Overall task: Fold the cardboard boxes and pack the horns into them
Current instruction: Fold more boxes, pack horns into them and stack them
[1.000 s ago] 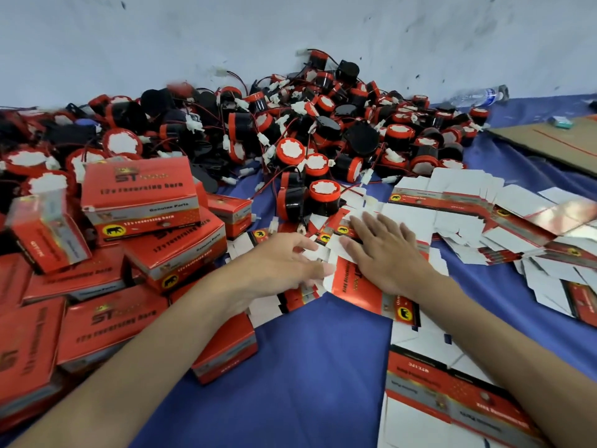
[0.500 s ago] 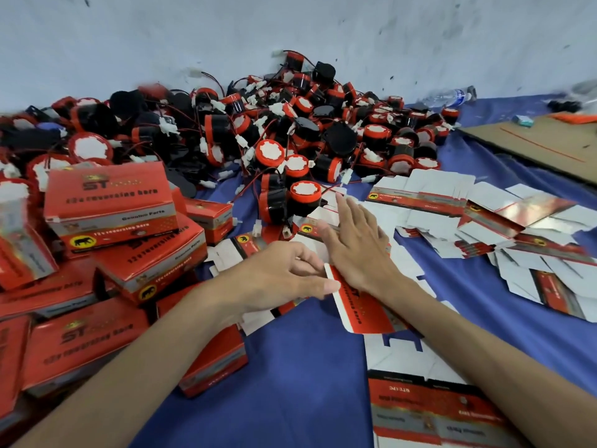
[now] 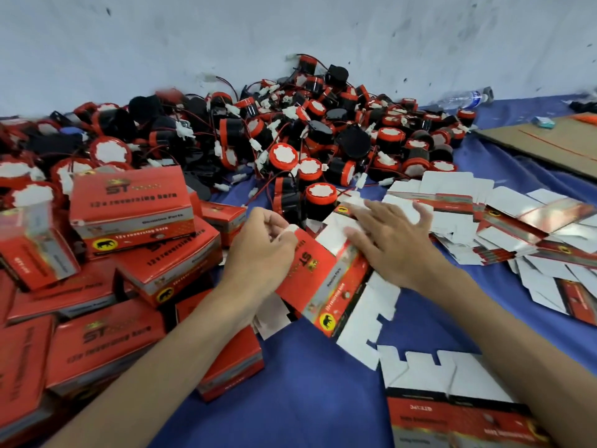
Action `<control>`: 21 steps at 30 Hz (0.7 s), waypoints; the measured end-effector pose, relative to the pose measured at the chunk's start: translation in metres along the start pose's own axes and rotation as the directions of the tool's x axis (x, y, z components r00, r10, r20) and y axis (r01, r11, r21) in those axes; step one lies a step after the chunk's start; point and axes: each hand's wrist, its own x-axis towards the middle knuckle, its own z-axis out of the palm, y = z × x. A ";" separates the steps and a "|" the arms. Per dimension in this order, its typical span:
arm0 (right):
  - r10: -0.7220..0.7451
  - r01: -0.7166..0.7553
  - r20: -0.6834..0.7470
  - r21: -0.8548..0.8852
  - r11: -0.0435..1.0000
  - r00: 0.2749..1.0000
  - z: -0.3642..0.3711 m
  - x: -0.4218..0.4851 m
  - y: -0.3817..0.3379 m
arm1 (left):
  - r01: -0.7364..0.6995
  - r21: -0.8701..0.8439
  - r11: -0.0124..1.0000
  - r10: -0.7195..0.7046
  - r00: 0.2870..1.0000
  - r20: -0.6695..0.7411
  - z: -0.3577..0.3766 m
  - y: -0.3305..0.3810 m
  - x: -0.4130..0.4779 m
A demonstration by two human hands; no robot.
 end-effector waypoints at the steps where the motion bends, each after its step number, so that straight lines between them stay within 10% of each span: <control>1: 0.074 -0.074 -0.084 0.015 0.997 0.994 0.000 0.001 0.003 | -0.036 -0.052 0.998 0.034 0.998 -0.050 -0.002 0.001 -0.001; 4: 0.028 0.131 -0.428 0.339 0.931 0.904 -0.005 0.000 0.003 | -0.162 -0.130 0.978 0.145 0.981 -0.131 -0.005 0.005 -0.006; 7: -0.042 0.371 -0.465 0.646 0.666 0.885 -0.015 -0.013 -0.011 | -0.243 -0.220 0.945 0.207 0.963 -0.174 -0.007 0.009 -0.010; 16: 0.075 0.349 -0.613 0.541 0.765 0.787 -0.015 -0.007 -0.007 | -0.366 0.079 0.927 0.367 0.930 0.008 -0.009 0.007 -0.011; 21: 0.297 0.338 -0.558 0.762 0.553 0.775 -0.020 -0.009 -0.009 | -0.267 0.202 0.942 0.240 0.959 0.151 -0.005 0.002 -0.009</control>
